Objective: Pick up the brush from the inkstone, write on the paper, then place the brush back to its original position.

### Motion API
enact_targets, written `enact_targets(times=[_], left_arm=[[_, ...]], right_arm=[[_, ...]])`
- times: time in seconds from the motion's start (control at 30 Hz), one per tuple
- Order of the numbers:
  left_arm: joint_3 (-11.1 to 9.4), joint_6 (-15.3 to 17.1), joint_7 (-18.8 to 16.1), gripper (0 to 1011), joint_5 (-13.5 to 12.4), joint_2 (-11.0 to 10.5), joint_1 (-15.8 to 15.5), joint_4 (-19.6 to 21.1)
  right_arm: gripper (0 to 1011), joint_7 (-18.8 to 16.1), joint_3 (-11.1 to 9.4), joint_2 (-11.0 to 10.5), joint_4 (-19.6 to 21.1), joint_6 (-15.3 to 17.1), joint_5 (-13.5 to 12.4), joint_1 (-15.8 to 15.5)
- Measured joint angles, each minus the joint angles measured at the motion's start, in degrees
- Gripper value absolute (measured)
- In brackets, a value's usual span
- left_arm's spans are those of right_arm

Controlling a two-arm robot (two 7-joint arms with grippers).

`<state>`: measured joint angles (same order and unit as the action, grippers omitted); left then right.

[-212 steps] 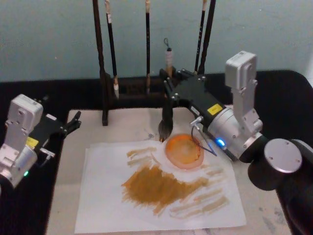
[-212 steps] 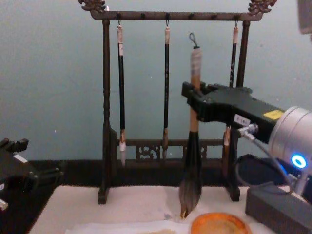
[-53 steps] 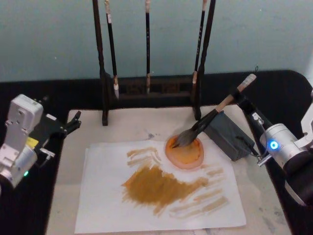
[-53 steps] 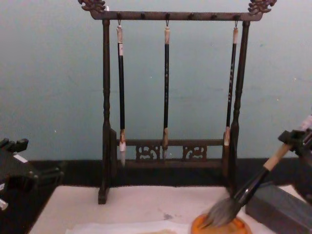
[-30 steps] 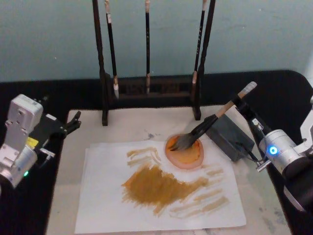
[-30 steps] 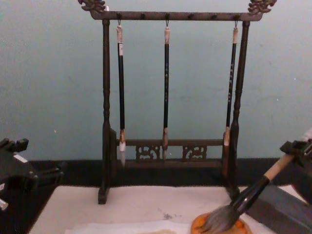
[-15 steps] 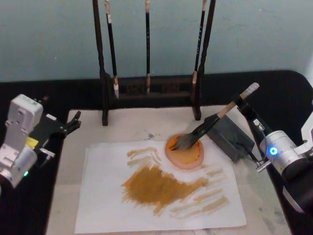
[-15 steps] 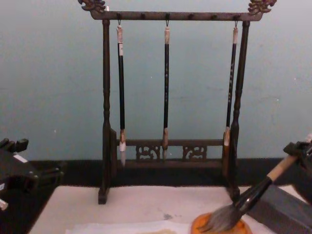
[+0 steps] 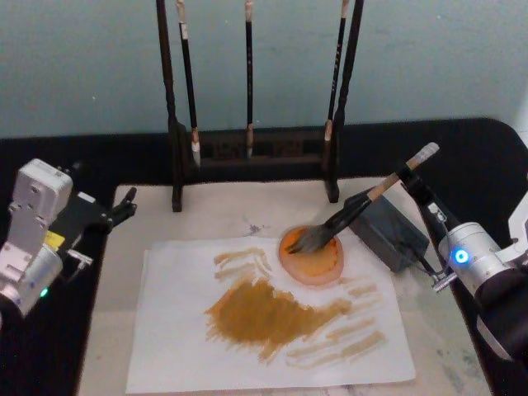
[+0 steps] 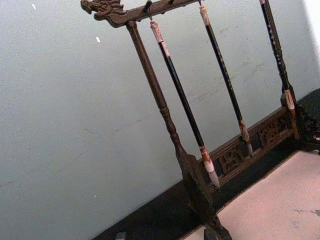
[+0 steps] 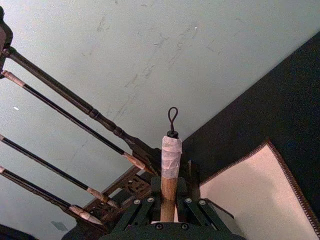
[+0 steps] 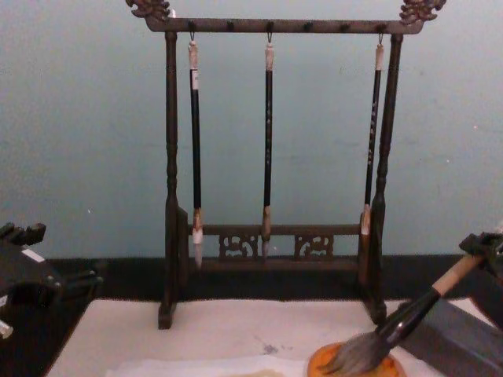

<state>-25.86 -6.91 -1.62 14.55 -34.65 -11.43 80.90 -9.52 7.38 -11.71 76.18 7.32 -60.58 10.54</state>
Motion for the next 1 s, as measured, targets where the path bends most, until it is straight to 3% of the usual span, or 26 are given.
enact_targets(times=[0.23,1.0], left_arm=[[0.0,0.0,0.0,1010,0.0,0.0,0.0,0.0],[0.0,0.0,0.0,1009,0.0,0.0,0.0,0.0]], right_arm=[[176,0.0,-0.1,0.0,0.0,0.1,0.0,0.0],[885,-0.1,-0.2,0.1,0.0,0.2,0.0,0.1]])
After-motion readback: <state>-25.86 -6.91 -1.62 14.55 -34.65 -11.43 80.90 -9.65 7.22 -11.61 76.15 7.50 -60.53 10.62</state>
